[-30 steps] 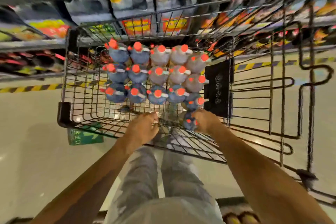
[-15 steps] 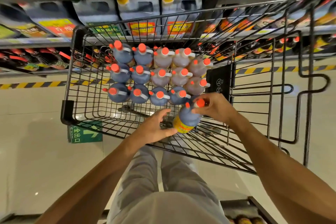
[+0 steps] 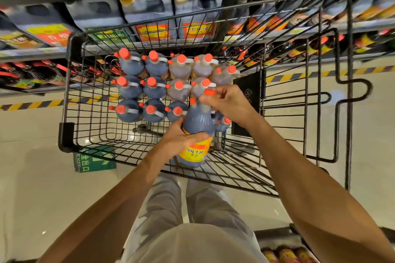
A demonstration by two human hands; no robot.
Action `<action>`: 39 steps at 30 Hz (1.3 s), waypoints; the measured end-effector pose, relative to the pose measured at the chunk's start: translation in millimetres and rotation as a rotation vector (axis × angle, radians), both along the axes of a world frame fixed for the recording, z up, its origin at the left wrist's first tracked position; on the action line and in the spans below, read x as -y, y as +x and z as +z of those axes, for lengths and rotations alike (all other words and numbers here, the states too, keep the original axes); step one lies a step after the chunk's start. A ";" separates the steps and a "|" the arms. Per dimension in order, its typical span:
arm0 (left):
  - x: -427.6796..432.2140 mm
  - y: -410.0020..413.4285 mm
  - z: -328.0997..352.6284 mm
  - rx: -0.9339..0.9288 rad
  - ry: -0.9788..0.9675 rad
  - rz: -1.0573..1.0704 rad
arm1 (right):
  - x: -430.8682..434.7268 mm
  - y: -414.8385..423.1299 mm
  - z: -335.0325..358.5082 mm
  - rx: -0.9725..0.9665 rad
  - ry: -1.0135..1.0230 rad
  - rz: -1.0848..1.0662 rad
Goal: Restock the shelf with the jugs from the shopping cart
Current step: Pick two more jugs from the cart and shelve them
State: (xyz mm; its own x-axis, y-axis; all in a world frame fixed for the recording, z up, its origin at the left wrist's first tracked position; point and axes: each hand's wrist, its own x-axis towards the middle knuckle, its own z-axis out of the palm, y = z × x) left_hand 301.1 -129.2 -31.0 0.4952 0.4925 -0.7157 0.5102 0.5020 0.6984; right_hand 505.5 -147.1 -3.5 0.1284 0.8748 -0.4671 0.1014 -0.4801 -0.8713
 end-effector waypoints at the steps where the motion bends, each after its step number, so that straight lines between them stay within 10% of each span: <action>1: 0.8 1.7 -0.4 -0.006 0.003 0.012 | 1.1 1.0 -1.1 -0.008 -0.015 -0.017; 8: 2.5 -7.3 -4.2 -0.090 -0.053 0.249 | 45.4 28.4 -38.3 0.010 -0.143 -0.198; 19: 1.5 -33.7 -12.9 -0.003 -0.163 0.548 | 65.9 18.9 -123.5 0.681 -0.227 0.307; 39: -2.1 -39.6 -27.0 0.019 -0.221 0.565 | 92.2 -0.9 -153.4 0.353 -0.160 0.302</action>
